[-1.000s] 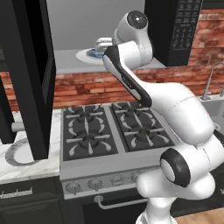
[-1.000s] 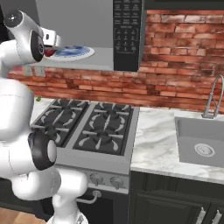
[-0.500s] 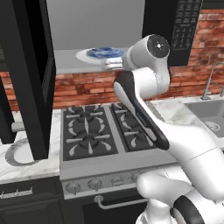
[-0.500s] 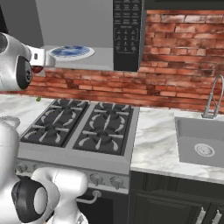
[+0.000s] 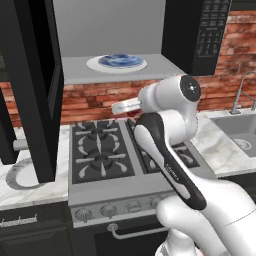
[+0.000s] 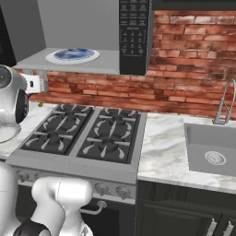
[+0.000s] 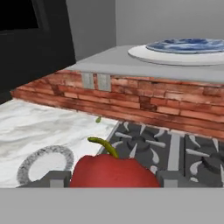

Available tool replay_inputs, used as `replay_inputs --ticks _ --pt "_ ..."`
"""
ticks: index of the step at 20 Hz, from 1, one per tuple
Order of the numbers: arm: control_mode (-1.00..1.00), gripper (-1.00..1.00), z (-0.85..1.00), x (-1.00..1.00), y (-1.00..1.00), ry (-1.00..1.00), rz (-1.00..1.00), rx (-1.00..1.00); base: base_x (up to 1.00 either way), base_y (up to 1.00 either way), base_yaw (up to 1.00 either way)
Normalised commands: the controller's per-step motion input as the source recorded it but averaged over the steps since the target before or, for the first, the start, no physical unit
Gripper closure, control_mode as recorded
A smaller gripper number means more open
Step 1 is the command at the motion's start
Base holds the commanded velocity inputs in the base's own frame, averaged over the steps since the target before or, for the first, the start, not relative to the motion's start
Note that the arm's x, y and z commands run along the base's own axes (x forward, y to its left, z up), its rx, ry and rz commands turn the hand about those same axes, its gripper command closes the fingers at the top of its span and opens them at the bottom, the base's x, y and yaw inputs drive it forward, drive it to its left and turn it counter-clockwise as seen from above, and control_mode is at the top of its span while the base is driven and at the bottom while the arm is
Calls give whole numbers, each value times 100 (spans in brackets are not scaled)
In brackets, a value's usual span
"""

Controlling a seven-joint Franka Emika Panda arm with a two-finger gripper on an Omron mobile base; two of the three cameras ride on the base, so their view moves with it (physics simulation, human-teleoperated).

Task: Pick the bell pepper from the microwave and place it on plate located on the counter.

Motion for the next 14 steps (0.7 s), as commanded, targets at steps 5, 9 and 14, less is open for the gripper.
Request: replay_inputs --ticks 5,9,14 --pt "-100 100 -77 3 59 2 18 -2 0 0 0" --pt "-100 100 -61 17 78 8 7 -7 0 0 0" --pt "-100 100 -56 21 81 9 2 -10 0 0 0"
